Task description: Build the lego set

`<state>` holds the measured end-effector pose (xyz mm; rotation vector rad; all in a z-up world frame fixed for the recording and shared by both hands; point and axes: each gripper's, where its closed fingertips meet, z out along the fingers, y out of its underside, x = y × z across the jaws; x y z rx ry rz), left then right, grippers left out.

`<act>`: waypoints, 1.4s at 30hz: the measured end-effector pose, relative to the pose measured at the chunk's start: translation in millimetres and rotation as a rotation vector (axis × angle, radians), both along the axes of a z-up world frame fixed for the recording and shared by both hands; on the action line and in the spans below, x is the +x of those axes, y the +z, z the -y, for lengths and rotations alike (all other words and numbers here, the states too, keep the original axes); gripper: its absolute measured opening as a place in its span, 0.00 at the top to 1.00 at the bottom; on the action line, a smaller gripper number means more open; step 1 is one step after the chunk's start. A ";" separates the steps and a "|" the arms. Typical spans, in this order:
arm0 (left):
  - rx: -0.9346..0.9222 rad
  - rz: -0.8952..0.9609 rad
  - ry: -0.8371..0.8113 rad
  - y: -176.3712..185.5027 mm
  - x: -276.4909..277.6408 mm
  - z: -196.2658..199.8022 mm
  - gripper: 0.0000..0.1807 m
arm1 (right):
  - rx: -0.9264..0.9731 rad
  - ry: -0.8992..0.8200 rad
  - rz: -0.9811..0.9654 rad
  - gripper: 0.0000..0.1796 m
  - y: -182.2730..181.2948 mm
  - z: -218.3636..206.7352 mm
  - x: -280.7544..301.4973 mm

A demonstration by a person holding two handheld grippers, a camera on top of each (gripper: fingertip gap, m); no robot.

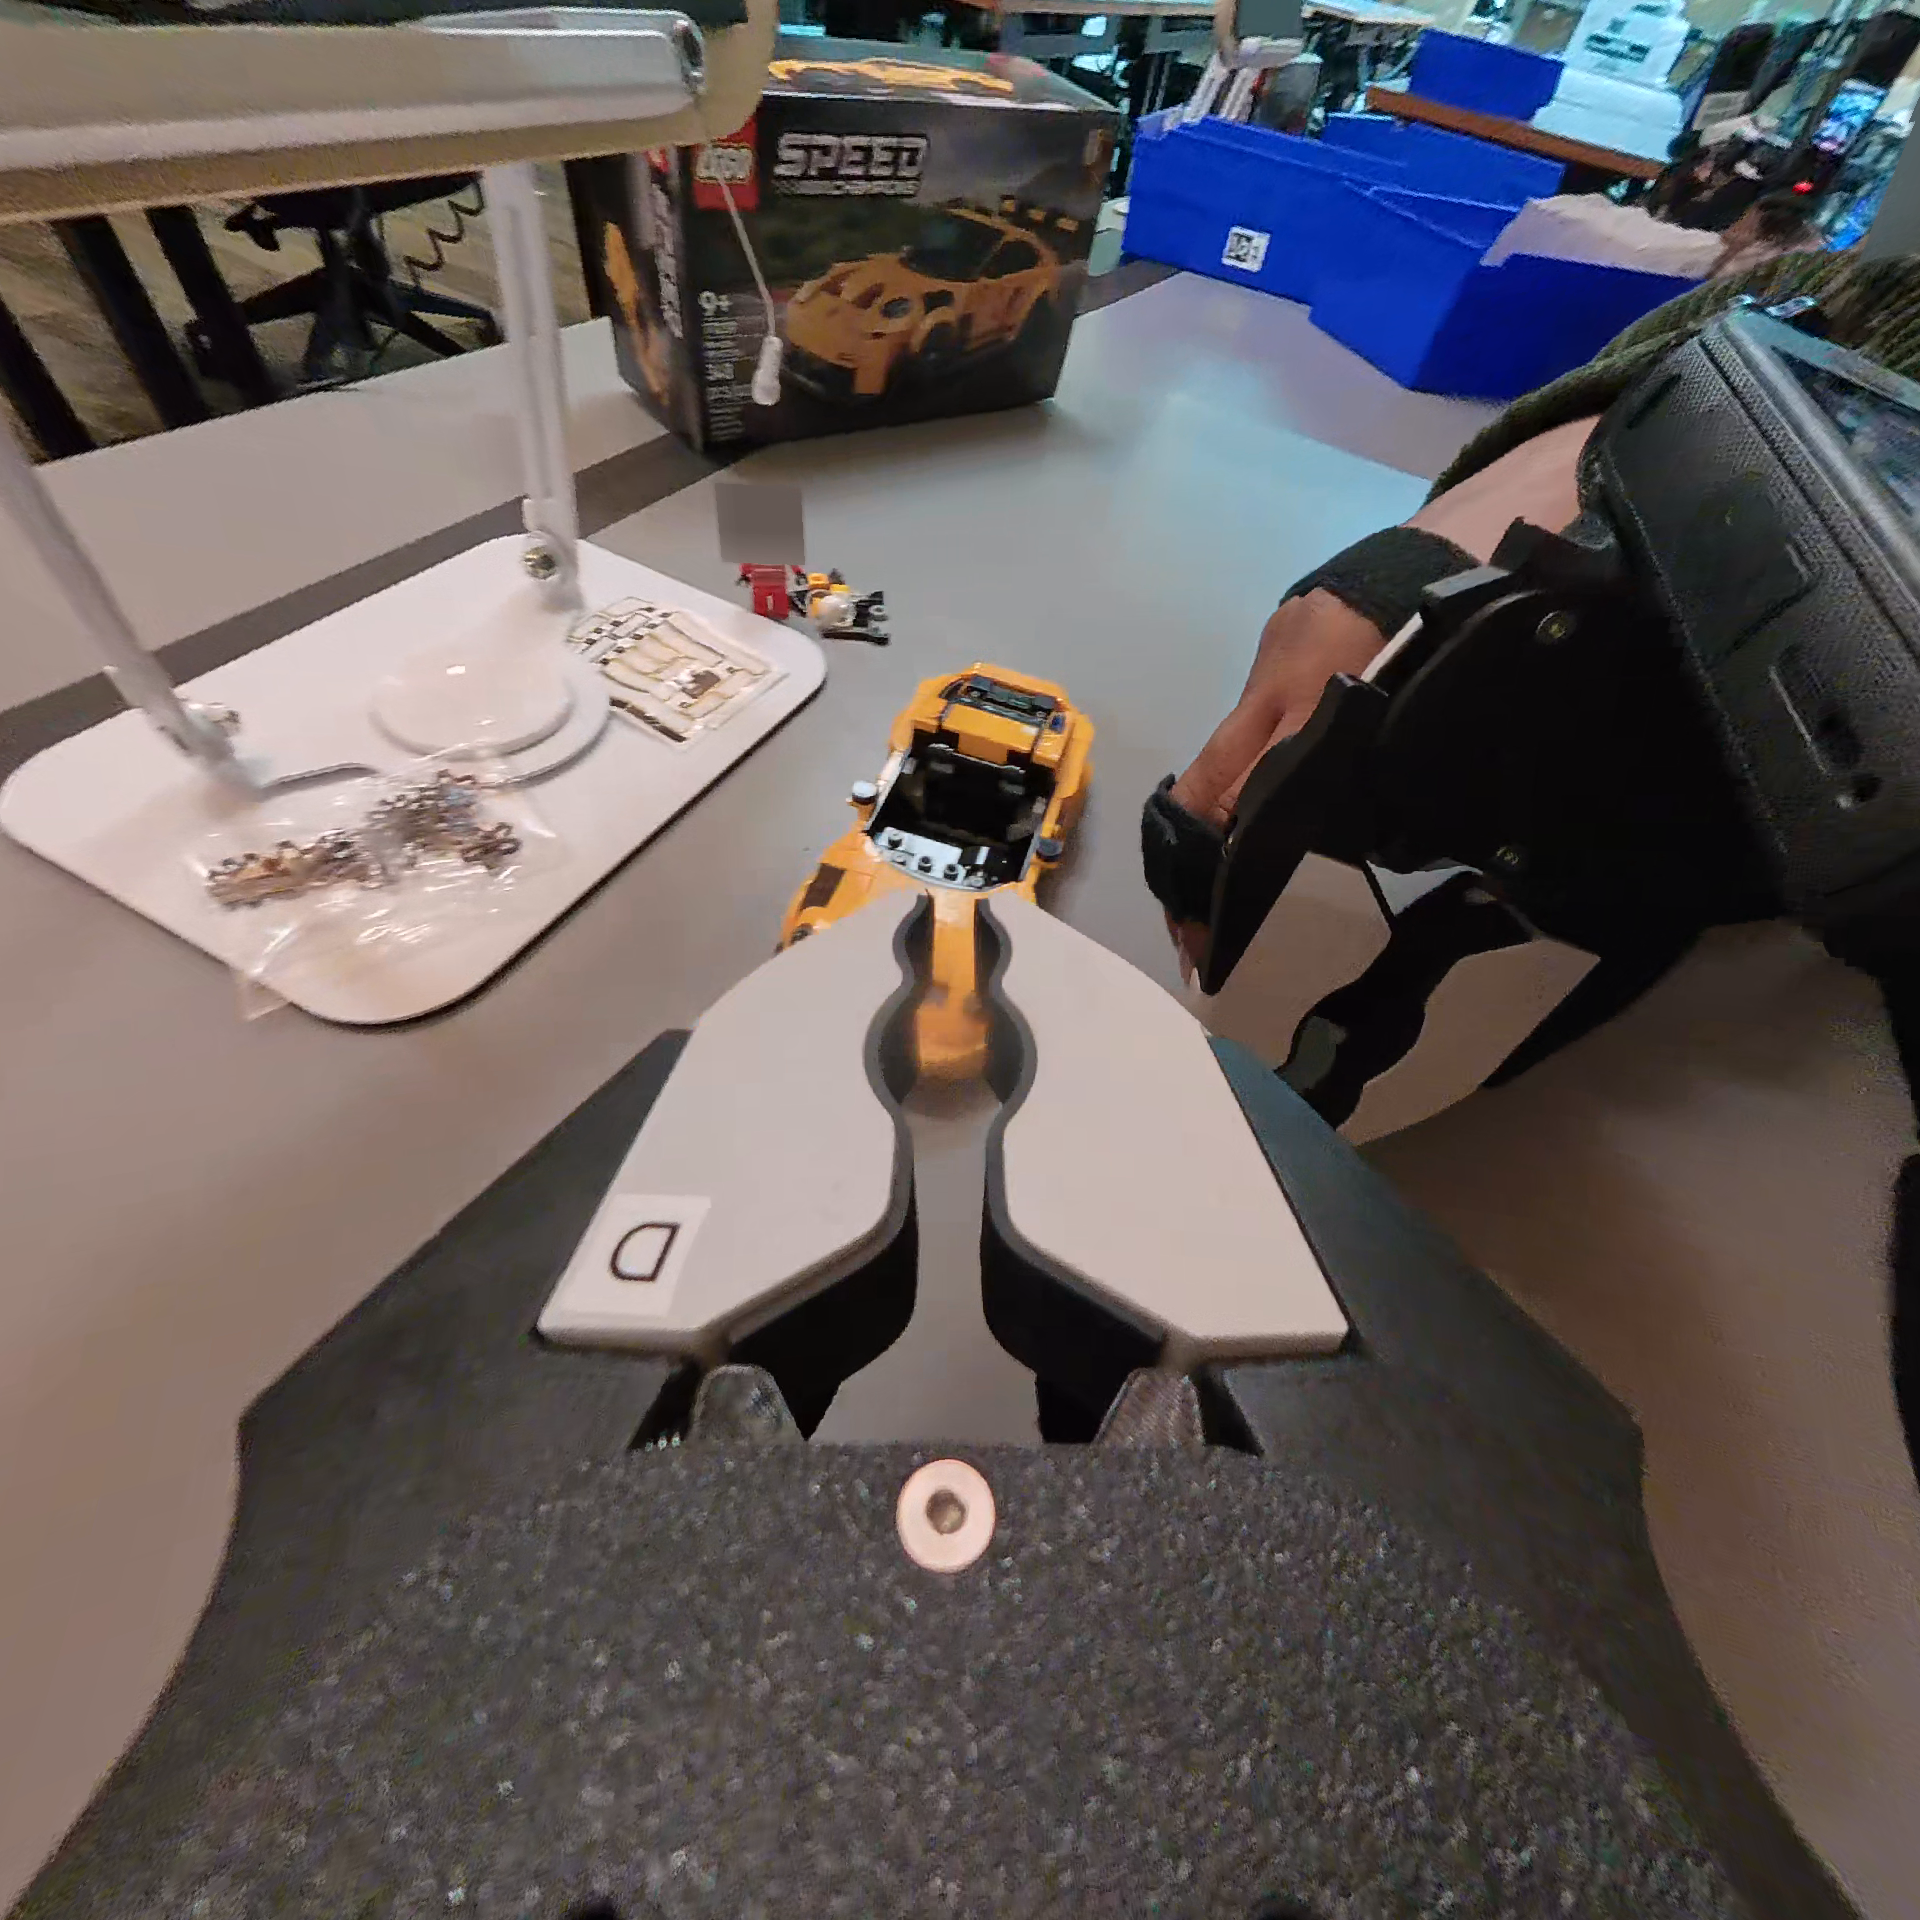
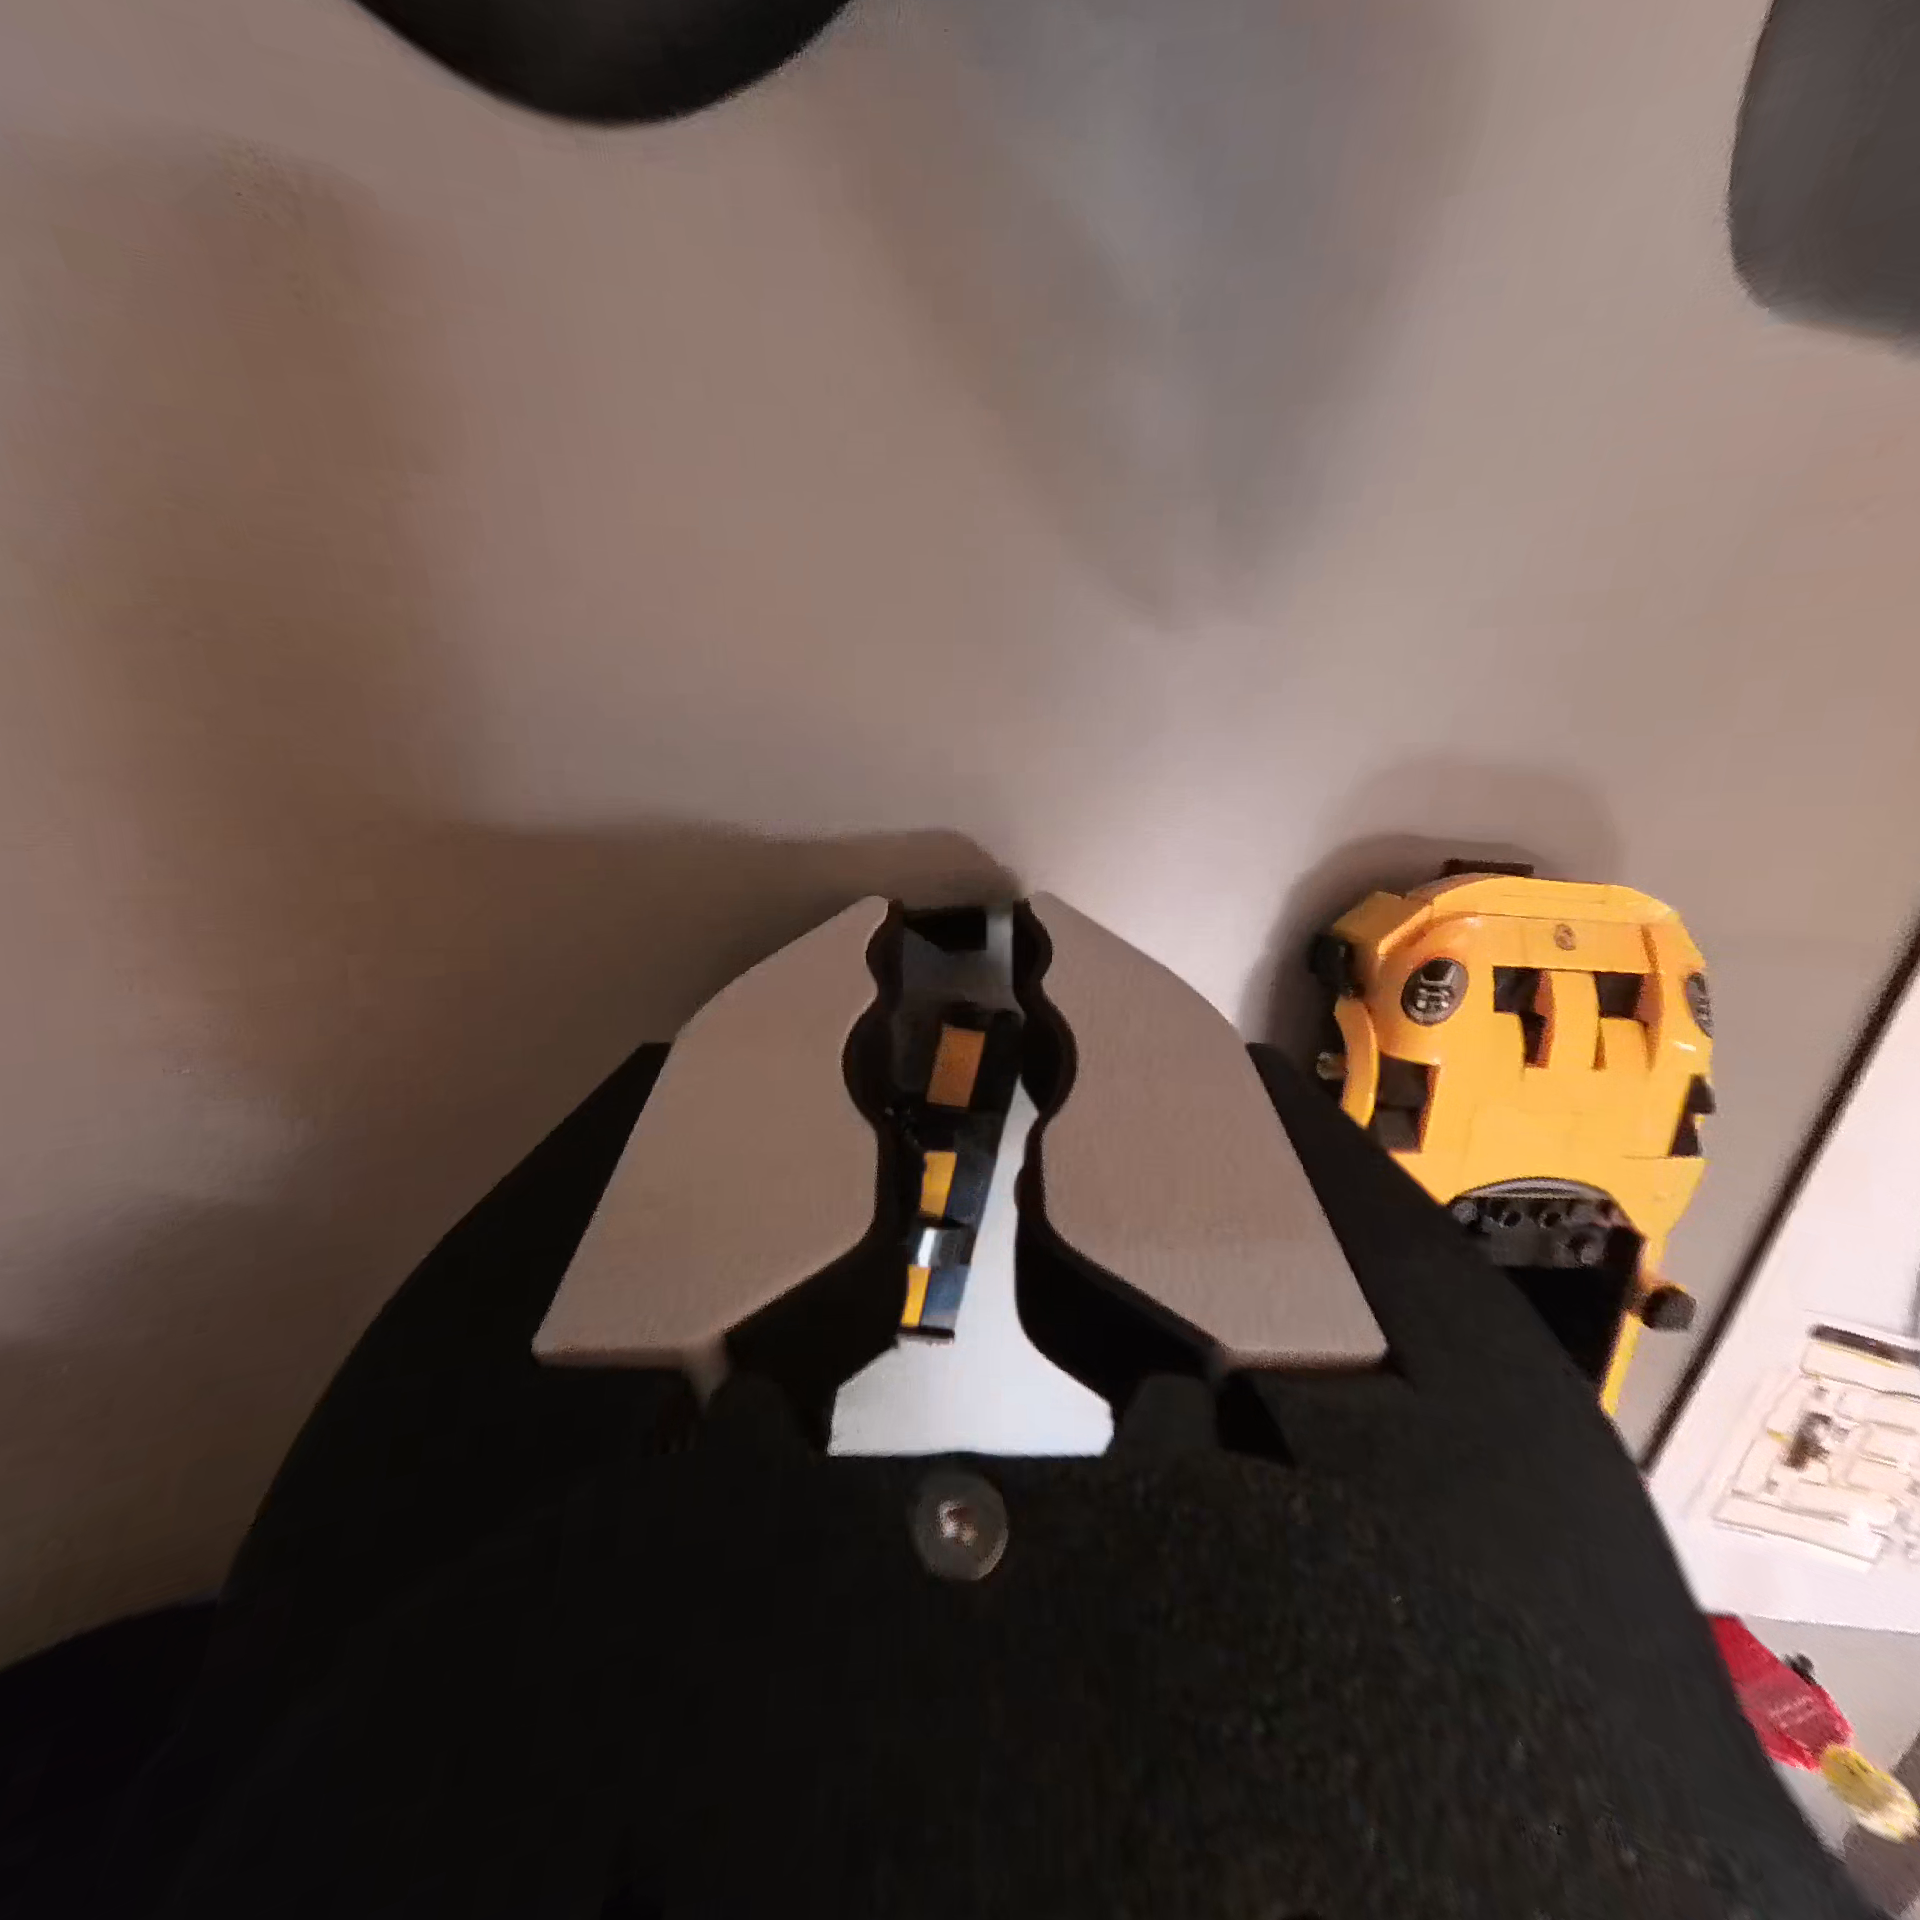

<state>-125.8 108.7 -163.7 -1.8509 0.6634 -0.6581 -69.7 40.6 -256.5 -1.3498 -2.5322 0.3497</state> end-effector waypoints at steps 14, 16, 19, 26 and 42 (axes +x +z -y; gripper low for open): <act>0.040 -0.052 0.141 2.6 -27.8 -9.3 0.98 | -0.148 -0.234 -0.375 0.84 59.5 -20.7 11.2; 0.052 -0.093 0.256 5.1 -50.5 -16.8 1.00 | -0.167 -0.319 -0.485 0.83 69.9 -30.7 20.8; 0.063 -0.222 0.439 12.7 -98.9 -24.9 1.00 | -0.204 -0.428 -0.584 0.84 73.9 -41.9 39.7; -0.158 -0.387 0.630 20.4 -181.0 -40.1 0.92 | -0.248 -0.512 -0.671 0.85 67.8 -51.1 67.6; -0.580 -0.370 0.963 -90.1 -217.9 -81.2 0.84 | -0.319 -0.503 -0.814 0.87 87.0 -54.8 89.6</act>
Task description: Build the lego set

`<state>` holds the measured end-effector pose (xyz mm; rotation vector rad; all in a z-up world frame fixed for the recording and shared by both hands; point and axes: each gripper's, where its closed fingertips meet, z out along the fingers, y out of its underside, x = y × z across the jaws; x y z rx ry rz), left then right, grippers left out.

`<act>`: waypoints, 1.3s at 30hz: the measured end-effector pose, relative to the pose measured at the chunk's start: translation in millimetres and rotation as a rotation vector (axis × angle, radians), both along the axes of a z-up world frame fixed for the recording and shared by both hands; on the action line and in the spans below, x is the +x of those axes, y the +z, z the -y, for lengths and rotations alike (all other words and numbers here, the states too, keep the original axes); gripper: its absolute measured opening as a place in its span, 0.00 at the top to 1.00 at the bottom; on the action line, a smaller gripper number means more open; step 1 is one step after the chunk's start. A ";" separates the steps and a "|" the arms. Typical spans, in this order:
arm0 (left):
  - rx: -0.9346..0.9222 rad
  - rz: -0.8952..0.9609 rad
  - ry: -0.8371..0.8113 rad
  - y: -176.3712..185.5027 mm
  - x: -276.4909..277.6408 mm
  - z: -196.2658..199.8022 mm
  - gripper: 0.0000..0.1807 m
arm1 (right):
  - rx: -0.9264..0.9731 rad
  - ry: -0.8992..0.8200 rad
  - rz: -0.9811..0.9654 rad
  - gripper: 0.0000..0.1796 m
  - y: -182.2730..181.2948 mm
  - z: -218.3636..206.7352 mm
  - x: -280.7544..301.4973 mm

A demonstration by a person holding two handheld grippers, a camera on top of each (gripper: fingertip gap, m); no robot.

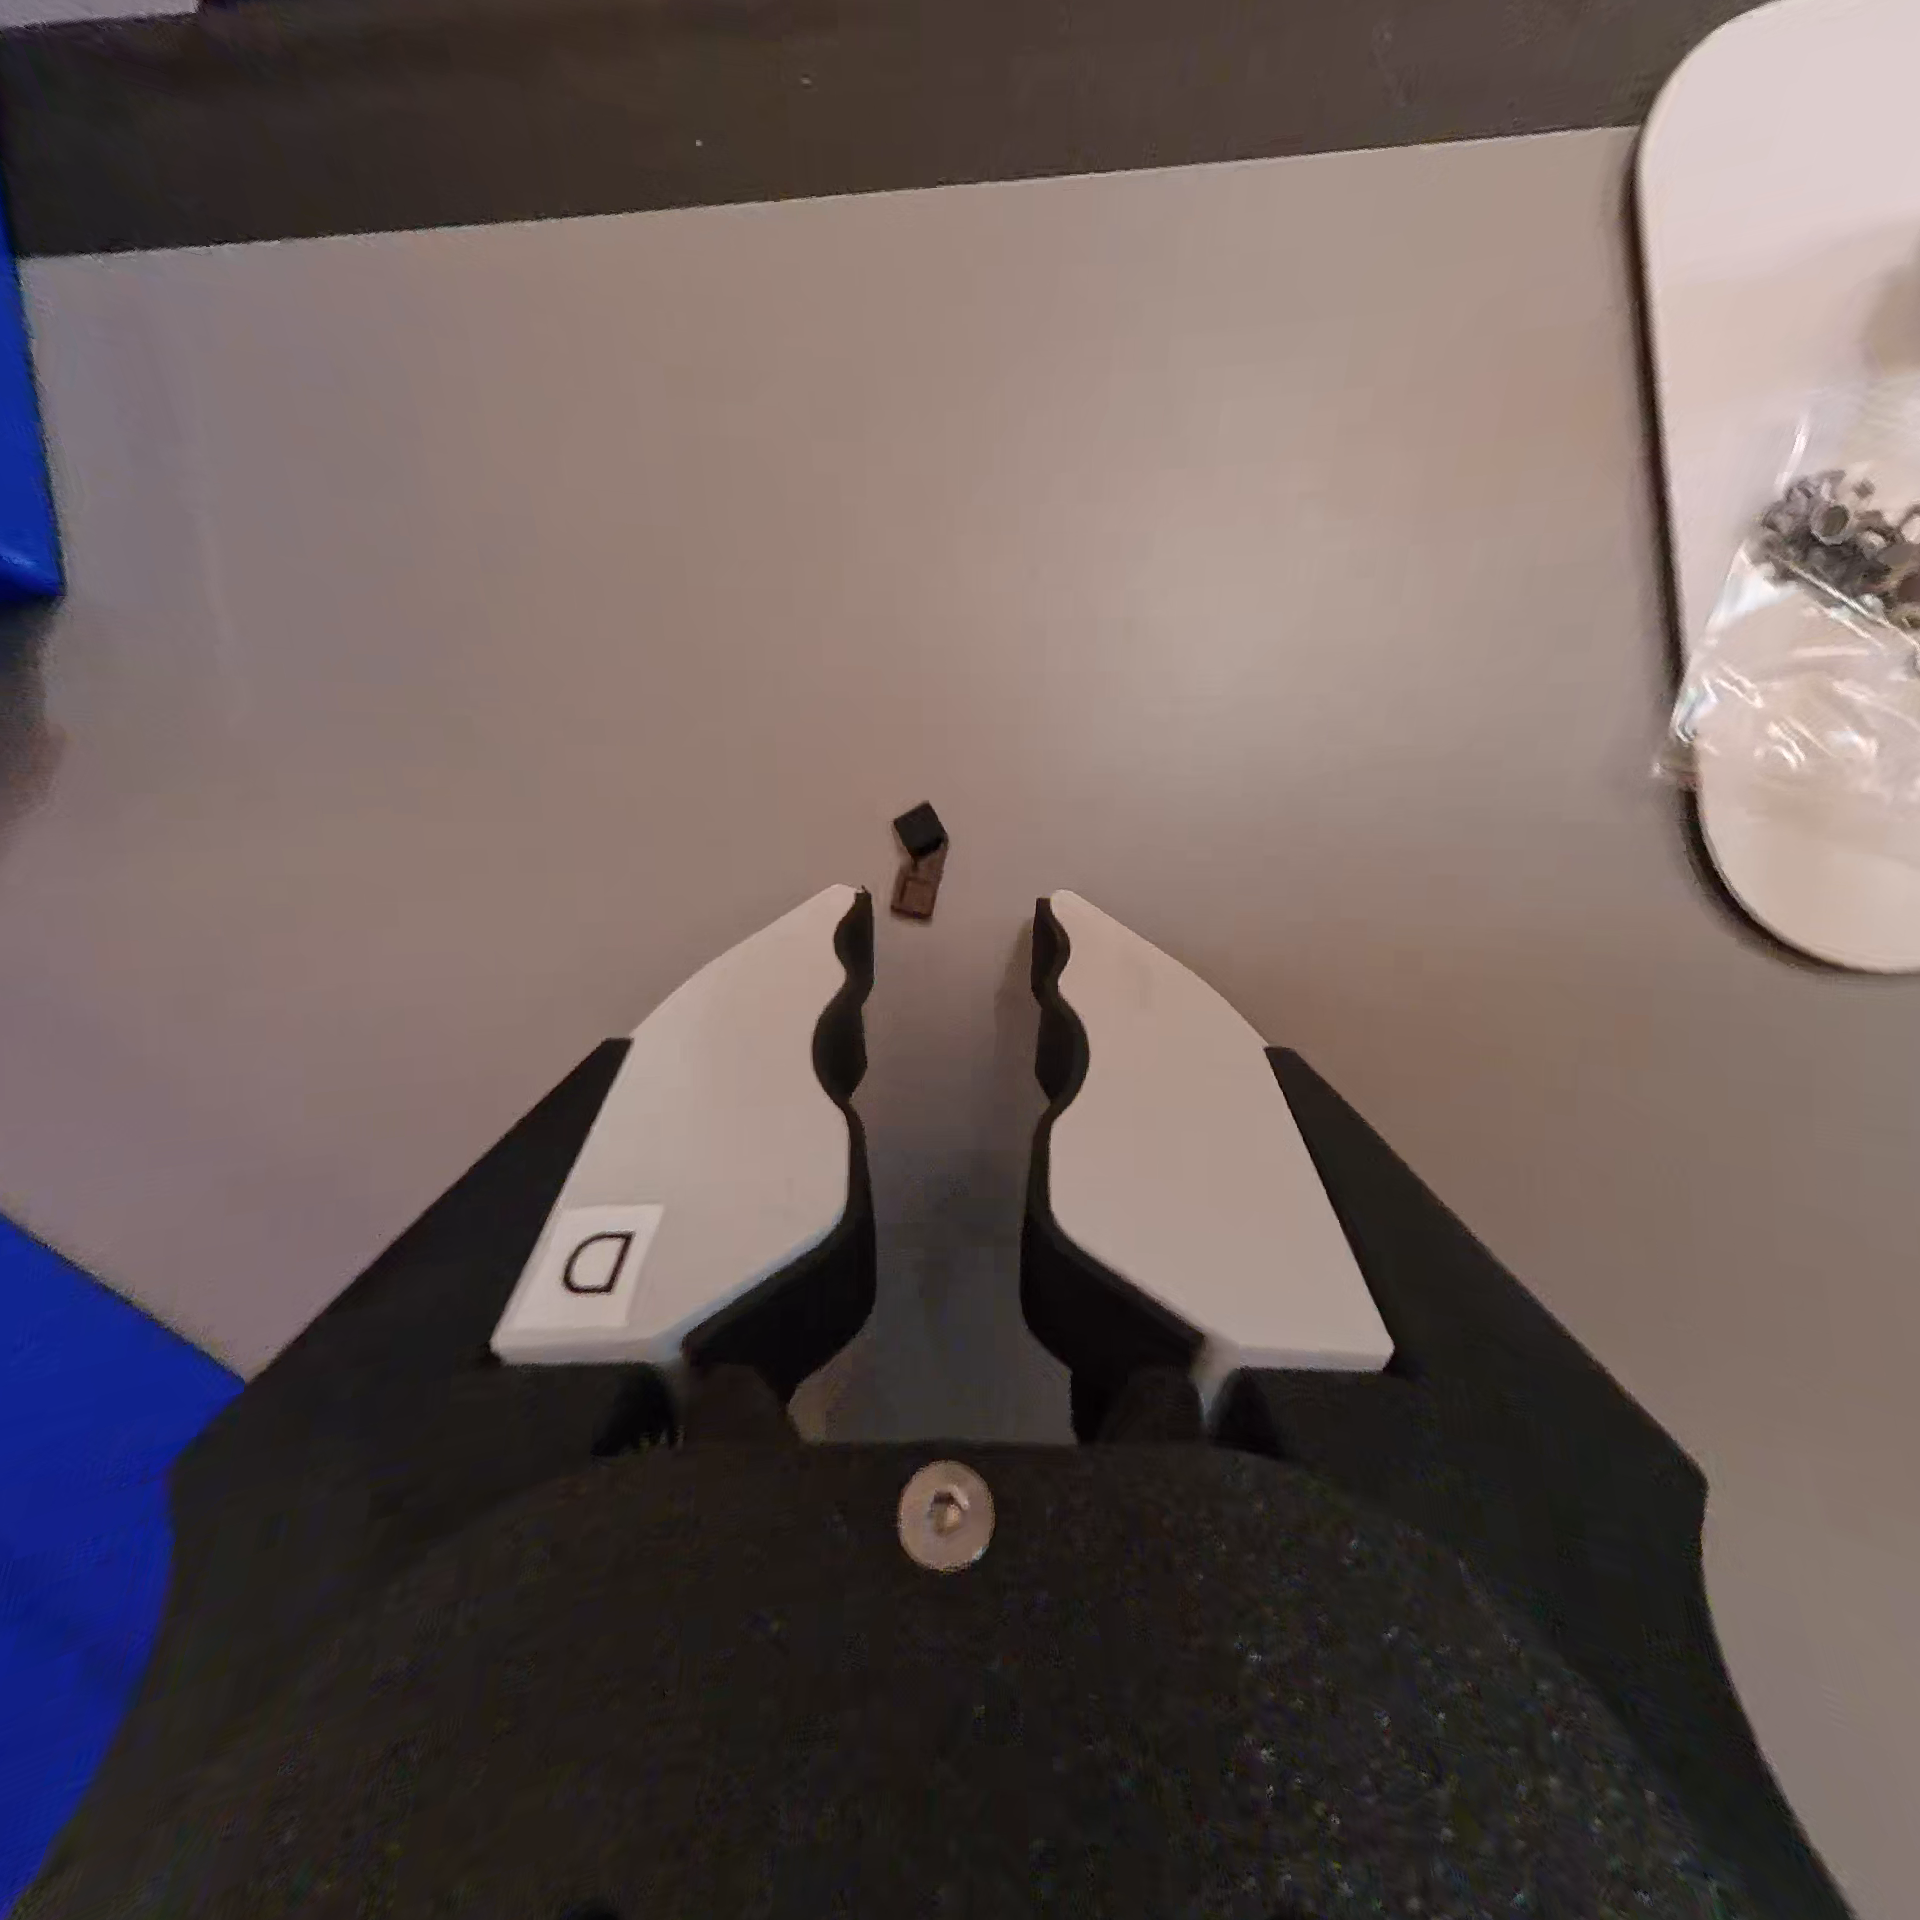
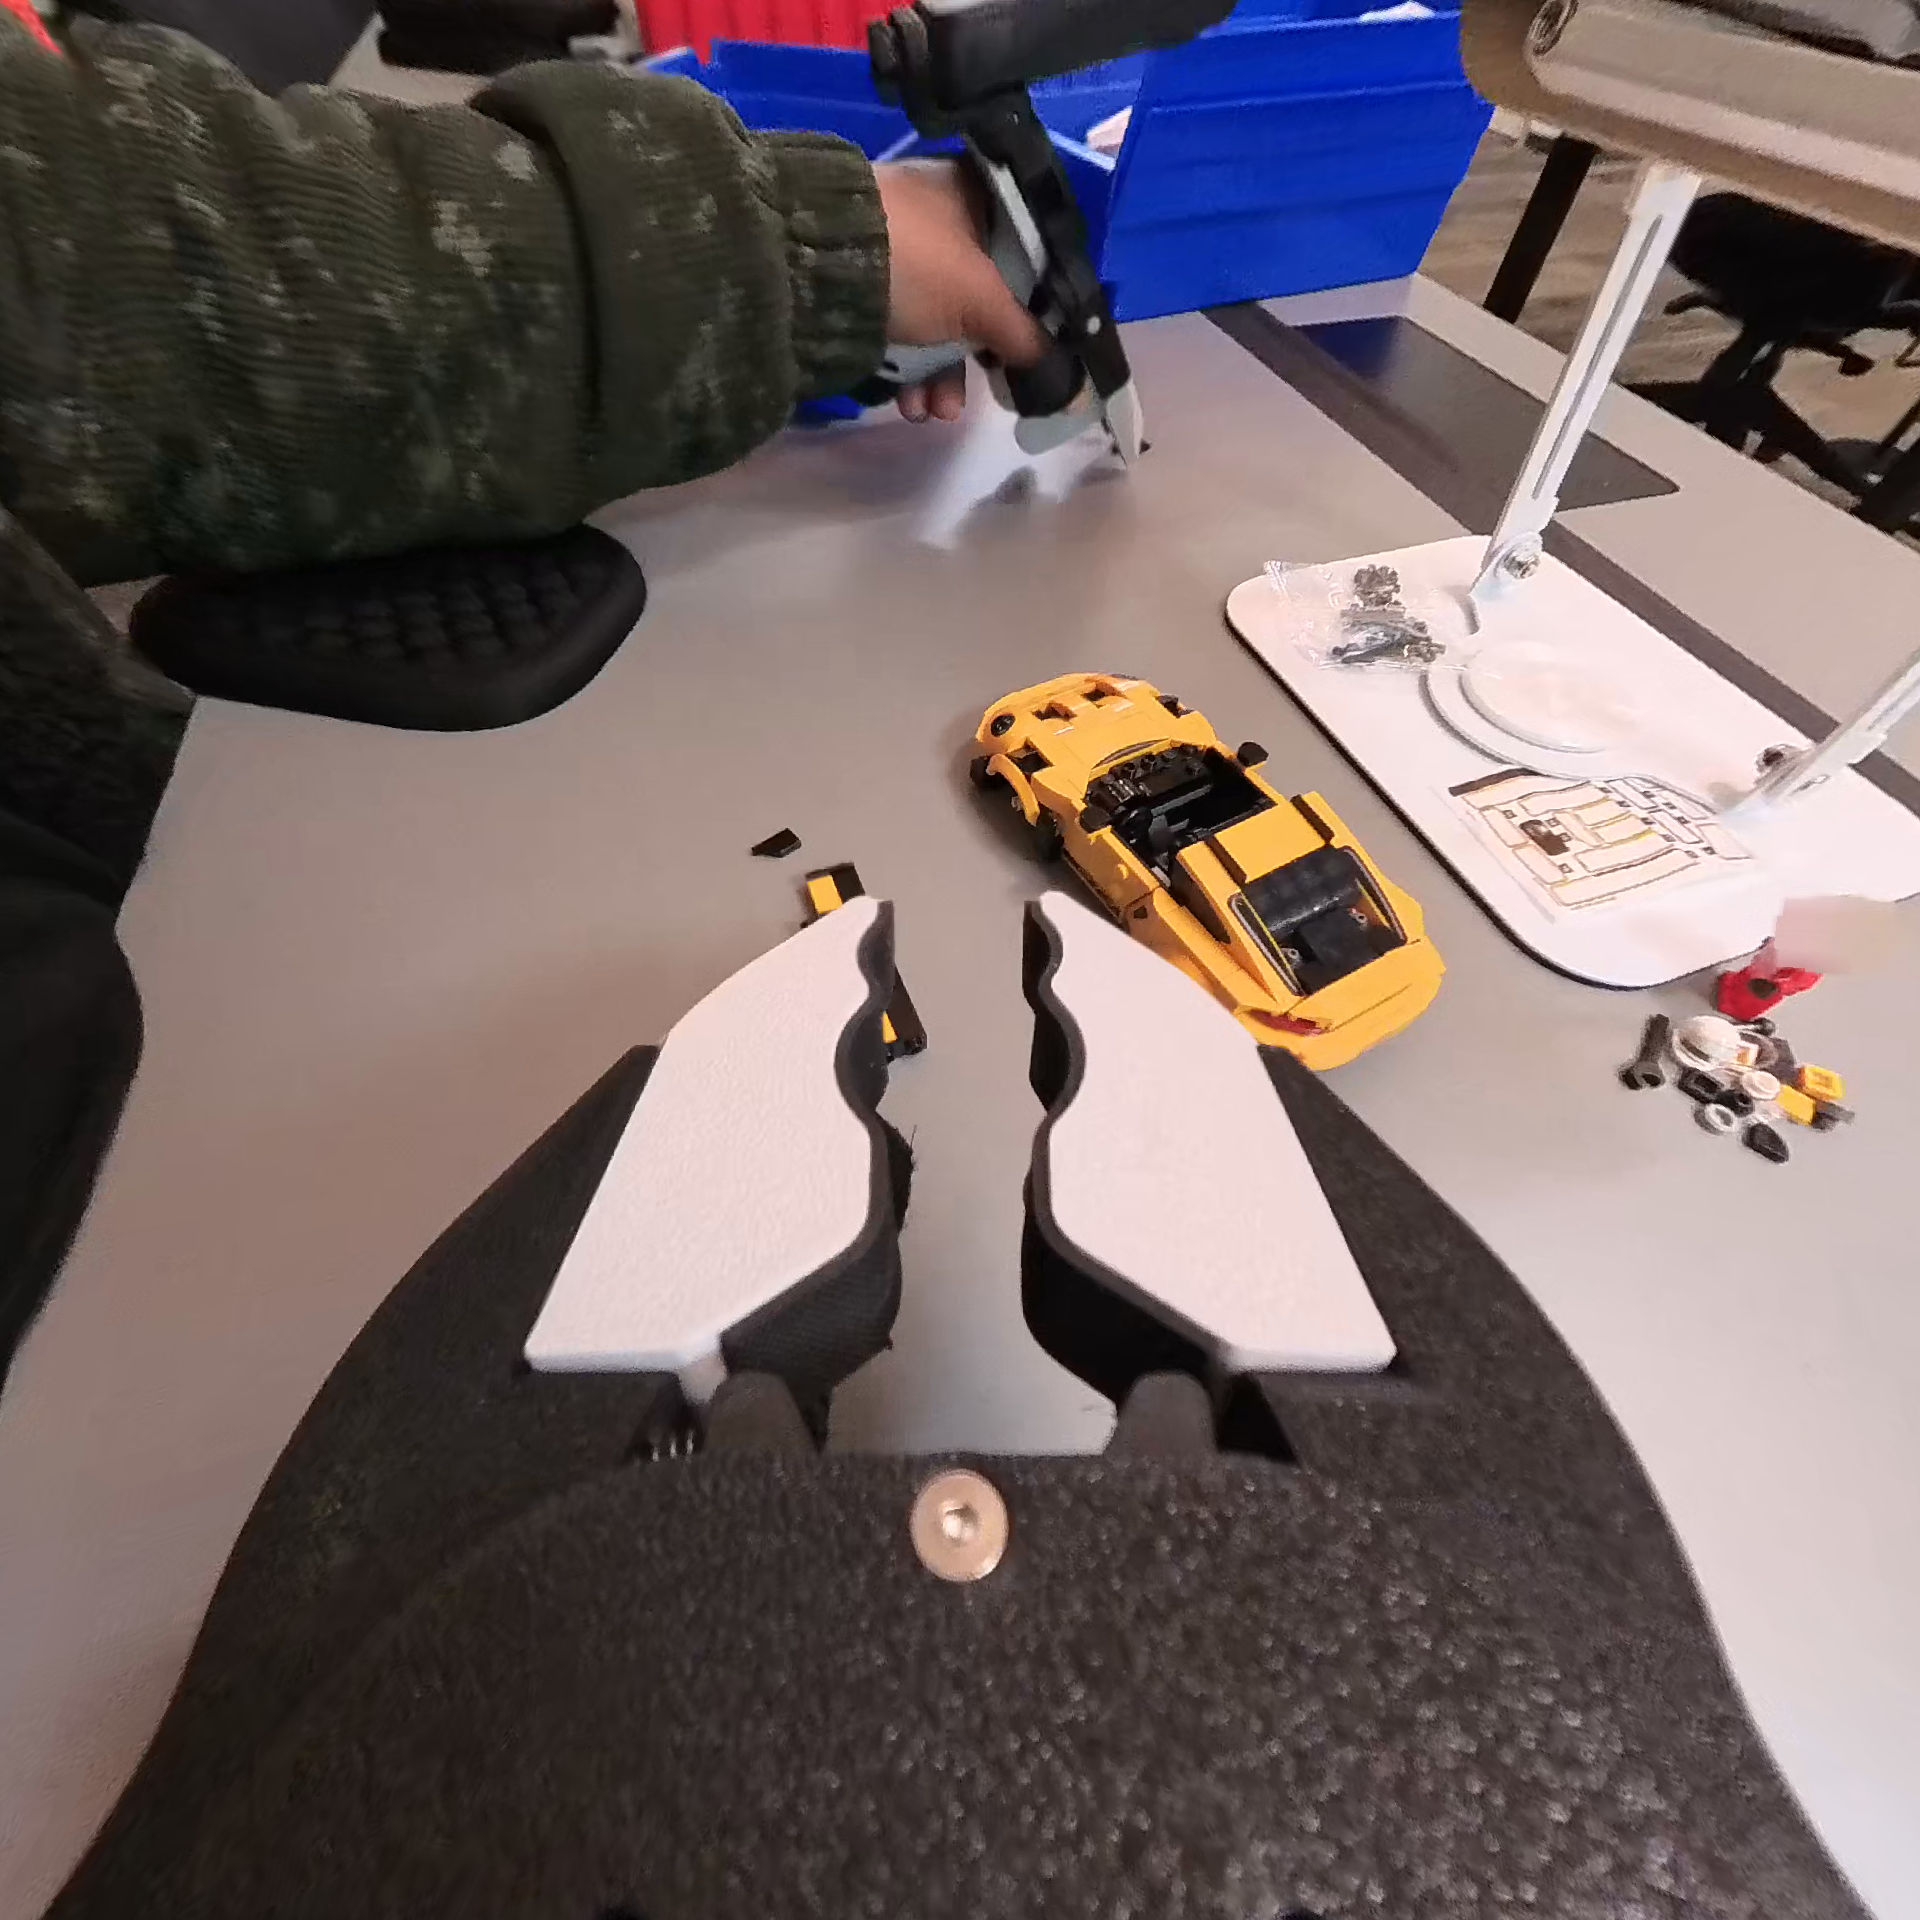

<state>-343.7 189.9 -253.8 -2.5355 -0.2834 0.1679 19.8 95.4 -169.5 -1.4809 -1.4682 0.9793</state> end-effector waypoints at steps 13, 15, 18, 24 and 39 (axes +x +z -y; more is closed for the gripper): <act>0.030 0.116 0.012 -4.0 -11.4 -1.5 0.96 | 0.008 -0.025 -0.009 0.88 0.6 -3.0 1.9; 0.026 0.129 -0.005 -3.7 -6.8 2.2 0.96 | 0.014 -0.028 -0.007 0.88 0.4 -3.2 2.0; 0.087 0.198 -0.071 5.6 19.2 8.3 0.96 | 0.019 -0.034 -0.012 0.89 1.6 -4.4 2.7; 0.224 0.227 -0.481 51.3 120.4 41.3 0.96 | 0.020 -0.058 -0.022 0.90 1.0 -10.5 3.6; 0.118 0.220 -1.243 19.9 369.9 141.2 0.96 | 0.037 -0.161 -0.009 0.91 -8.3 -31.7 9.9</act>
